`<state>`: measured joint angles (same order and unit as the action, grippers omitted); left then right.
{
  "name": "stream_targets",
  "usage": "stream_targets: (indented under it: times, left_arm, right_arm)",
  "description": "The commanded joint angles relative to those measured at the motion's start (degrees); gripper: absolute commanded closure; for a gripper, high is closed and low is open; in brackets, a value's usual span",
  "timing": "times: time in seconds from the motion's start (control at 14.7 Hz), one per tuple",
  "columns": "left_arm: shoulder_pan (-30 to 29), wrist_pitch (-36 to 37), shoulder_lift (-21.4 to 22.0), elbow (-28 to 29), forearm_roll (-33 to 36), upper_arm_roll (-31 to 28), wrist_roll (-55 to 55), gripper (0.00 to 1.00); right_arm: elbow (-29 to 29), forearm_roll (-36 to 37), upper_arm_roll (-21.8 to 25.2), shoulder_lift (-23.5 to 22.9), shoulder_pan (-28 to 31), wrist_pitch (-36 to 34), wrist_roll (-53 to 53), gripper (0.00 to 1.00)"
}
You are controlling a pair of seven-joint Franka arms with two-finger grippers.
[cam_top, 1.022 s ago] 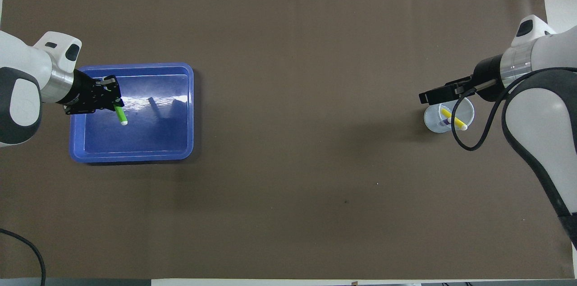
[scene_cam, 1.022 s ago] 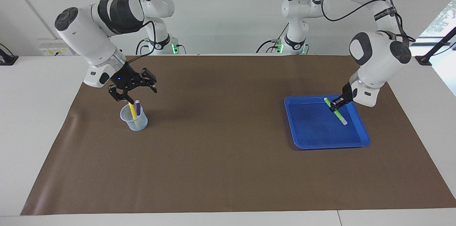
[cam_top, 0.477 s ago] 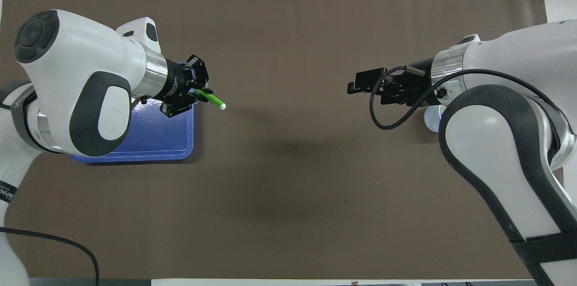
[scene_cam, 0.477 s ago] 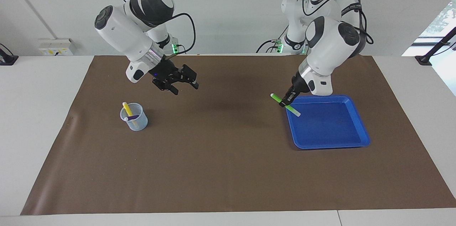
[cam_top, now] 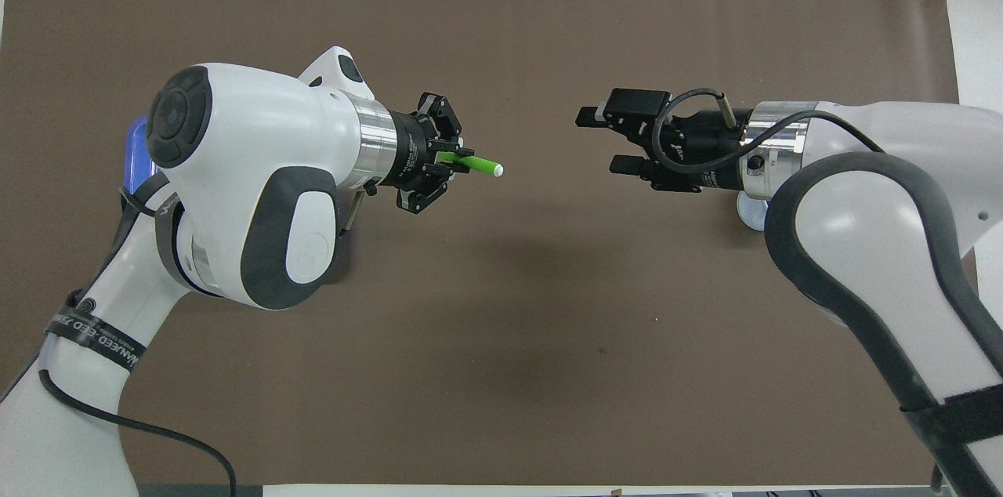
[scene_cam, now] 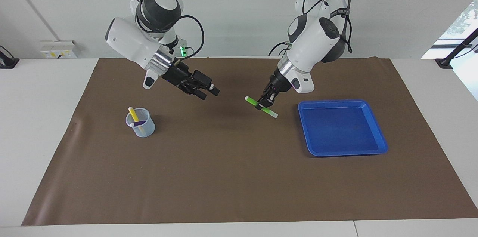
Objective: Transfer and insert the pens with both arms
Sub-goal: 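Lift the green pen with the left gripper toward the right gripper, then grasp the green pen with the right gripper and open the left gripper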
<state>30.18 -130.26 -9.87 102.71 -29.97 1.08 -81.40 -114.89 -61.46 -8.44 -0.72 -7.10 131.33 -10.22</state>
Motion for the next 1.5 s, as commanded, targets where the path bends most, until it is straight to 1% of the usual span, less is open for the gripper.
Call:
stream_targets:
  times: [0.0, 0.14, 0.27, 0.34, 0.41, 0.61, 0.89, 0.95, 1.02, 1.09, 1.16, 1.43]
  left_arm:
    - [3.5, -5.4, -1.1, -0.6, -2.2, -0.9, -3.5, 1.00]
    - [4.6, -8.9, -1.4, -0.6, -2.6, -0.9, -7.2, 1.00]
    - [6.3, -12.5, -1.9, -0.6, -2.6, -0.9, -9.7, 1.00]
    - [6.6, -12.6, -1.9, -0.5, -2.6, -0.9, -9.8, 1.00]
    - [6.6, -12.6, -1.9, -0.5, -2.6, -0.9, -9.9, 1.00]
    - [7.9, -12.6, -1.7, 0.1, -2.6, -0.9, -10.0, 1.00]
    - [8.6, -12.1, -1.6, 0.0, -2.6, -0.9, -10.1, 1.00]
    - [8.6, -11.9, -1.6, 0.1, -2.6, -0.9, -10.0, 1.00]
    - [8.6, -11.9, -1.6, 0.1, -2.6, -0.9, -10.1, 1.00]
    - [8.6, -11.9, -1.6, 0.1, -2.6, -0.9, -10.1, 1.00]
    - [8.6, -11.8, -1.5, 0.0, -2.6, -0.9, -10.1, 1.00]
    - [8.6, -11.7, -1.5, 0.1, -2.6, -0.9, -10.0, 1.00]
  right_arm:
    - [-3.9, -4.9, -0.1, 2.3, -3.8, 6.2, -1.5, 0.00]
    - [-4.1, -5.0, -0.1, 2.4, -4.8, 7.1, -2.7, 0.01]
    - [-4.1, -5.0, -0.1, 2.4, -4.8, 7.1, -2.8, 0.11]
    - [-4.1, -5.0, -0.1, 2.3, -4.8, 7.1, -2.6, 0.16]
    - [-4.1, -5.0, -0.1, 2.3, -4.8, 7.1, -2.6, 0.17]
    - [-4.1, -5.0, -0.1, 2.3, -4.8, 6.9, -2.7, 0.33]
    - [-4.1, -5.0, -0.1, 2.3, -4.7, 6.7, -2.6, 0.39]
    - [-4.1, -5.0, -0.1, 2.2, -4.7, 6.7, -2.5, 0.47]
    - [-4.1, -5.0, -0.1, 2.1, -4.7, 6.7, -2.4, 0.58]
    - [-4.1, -5.0, -0.1, 2.1, -4.7, 6.7, -2.4, 0.81]
    - [-4.1, -5.0, -0.1, 2.1, -4.7, 6.6, -2.4, 1.00]
    - [-4.1, -5.0, -0.1, 2.1, -4.6, 6.4, -2.7, 1.00]
